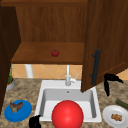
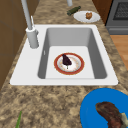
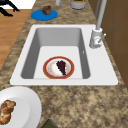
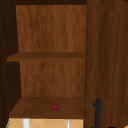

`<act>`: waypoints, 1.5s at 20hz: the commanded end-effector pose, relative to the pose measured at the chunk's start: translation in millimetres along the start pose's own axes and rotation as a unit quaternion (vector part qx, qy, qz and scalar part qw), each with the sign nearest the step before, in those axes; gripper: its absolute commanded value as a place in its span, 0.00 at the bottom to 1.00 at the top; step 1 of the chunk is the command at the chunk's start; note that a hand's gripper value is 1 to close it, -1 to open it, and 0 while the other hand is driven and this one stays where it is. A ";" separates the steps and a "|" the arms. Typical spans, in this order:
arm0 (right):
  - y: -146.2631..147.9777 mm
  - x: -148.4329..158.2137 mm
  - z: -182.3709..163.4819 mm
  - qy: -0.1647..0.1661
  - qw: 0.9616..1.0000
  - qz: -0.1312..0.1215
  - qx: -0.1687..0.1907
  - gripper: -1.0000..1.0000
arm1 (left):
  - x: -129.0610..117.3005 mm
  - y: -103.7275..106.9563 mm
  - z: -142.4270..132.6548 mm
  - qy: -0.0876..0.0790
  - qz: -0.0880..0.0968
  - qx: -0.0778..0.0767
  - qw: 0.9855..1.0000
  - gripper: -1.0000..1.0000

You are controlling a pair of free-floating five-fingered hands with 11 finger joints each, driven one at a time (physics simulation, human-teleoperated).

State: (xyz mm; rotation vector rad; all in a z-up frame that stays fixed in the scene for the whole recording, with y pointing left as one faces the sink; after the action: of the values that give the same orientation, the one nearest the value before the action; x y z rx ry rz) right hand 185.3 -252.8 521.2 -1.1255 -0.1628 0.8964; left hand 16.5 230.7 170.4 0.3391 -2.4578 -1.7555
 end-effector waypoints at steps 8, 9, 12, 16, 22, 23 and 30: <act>-9.1 68.5 -8.2 0.054 0.998 -0.004 -0.013 0.00 | 0.0 0.0 0.0 0.000 0.000 0.000 1.000 0.50; -10.7 73.8 -9.3 0.061 0.998 -0.007 -0.018 0.00 | 0.0 0.0 0.0 0.000 0.000 0.000 1.000 0.50; -19.9 87.8 -7.4 0.078 0.996 -0.021 -0.033 0.00 | 0.0 0.0 0.0 0.000 0.000 0.000 1.000 0.50; -23.6 112.5 -10.2 0.107 0.994 -0.017 -0.031 0.00 | 0.0 0.0 0.0 0.000 0.000 0.000 1.000 0.50; -24.1 149.9 -26.4 0.176 0.984 -0.011 -0.033 0.00 | 0.0 0.0 0.0 0.000 0.000 0.000 1.000 0.50; -26.6 153.9 -30.0 0.189 0.981 -0.016 -0.034 0.00 | 0.0 0.0 0.0 0.000 0.000 0.000 1.000 0.50; -31.6 196.4 -47.1 0.254 0.966 -0.028 -0.043 0.00 | 0.0 0.0 0.0 0.000 0.000 0.000 1.000 0.50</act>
State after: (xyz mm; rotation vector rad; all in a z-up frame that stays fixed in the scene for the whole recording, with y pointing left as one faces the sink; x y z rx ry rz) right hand 330.3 -165.4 478.6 -1.3904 0.1938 0.5459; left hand 16.5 230.7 170.4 0.3391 -2.4578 -1.7555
